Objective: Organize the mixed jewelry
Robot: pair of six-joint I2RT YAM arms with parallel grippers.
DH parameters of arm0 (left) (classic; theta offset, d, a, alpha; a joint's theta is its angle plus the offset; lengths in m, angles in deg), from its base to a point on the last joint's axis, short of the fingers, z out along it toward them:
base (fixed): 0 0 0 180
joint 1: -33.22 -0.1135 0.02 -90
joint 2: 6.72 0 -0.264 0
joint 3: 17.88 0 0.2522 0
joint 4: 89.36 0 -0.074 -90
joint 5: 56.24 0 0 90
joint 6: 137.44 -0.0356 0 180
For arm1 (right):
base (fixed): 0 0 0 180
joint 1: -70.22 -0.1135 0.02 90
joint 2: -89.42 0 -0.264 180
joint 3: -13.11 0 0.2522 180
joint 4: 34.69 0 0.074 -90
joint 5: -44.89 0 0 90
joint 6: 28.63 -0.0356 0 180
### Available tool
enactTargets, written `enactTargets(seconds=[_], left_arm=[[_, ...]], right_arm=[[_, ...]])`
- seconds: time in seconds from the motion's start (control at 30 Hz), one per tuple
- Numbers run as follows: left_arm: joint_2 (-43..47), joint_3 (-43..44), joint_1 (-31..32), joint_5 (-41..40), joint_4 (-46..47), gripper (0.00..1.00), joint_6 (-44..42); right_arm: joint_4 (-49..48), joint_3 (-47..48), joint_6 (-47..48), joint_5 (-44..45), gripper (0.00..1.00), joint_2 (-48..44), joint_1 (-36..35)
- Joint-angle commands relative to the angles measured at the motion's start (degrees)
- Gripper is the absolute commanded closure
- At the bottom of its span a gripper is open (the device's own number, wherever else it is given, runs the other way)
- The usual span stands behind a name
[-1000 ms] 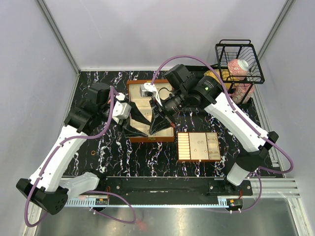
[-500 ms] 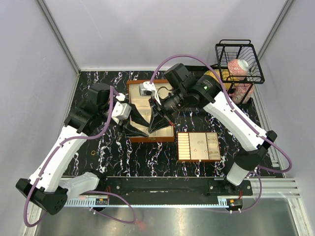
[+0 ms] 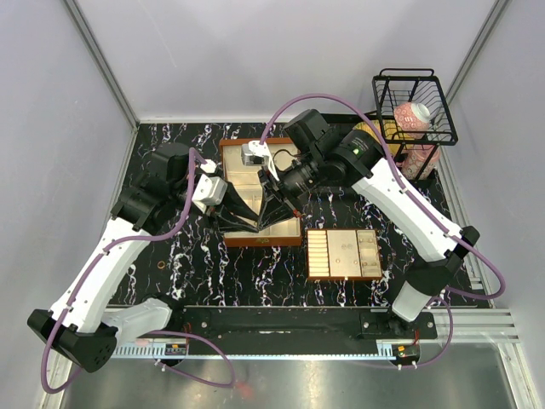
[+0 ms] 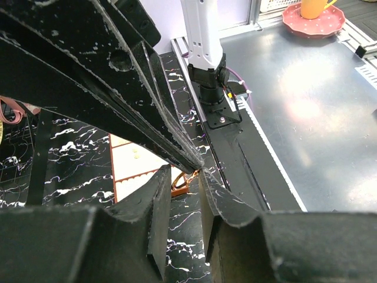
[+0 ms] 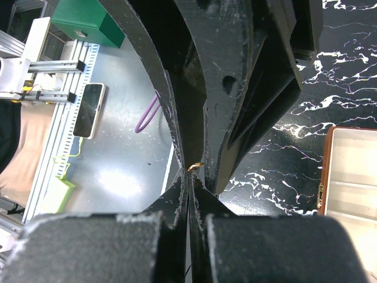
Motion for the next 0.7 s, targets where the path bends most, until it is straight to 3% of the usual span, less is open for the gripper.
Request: enactTargets(seconds=[0.0, 0.23, 0.53, 0.67], left_arm=[[1.0, 0.6, 0.3, 2.2, 3.8, 0.74, 0.3], [1.2, 0.2, 0.3, 1.4, 3.9, 0.76, 0.3], [1.6, -0.3, 0.3, 0.3, 3.9, 0.99, 0.7], [1.7, -0.6, 0.3, -0.2, 3.9, 1.00, 0.9]], right_arm=[[0.5, 1.7, -0.4, 0.4, 1.00, -0.5, 0.5], [0.5, 1.3, -0.3, 0.8, 1.00, -0.8, 0.6], [0.5, 1.4, -0.3, 1.3, 1.00, -1.3, 0.8], [0.5, 1.3, -0.3, 1.8, 1.00, -1.5, 0.9]])
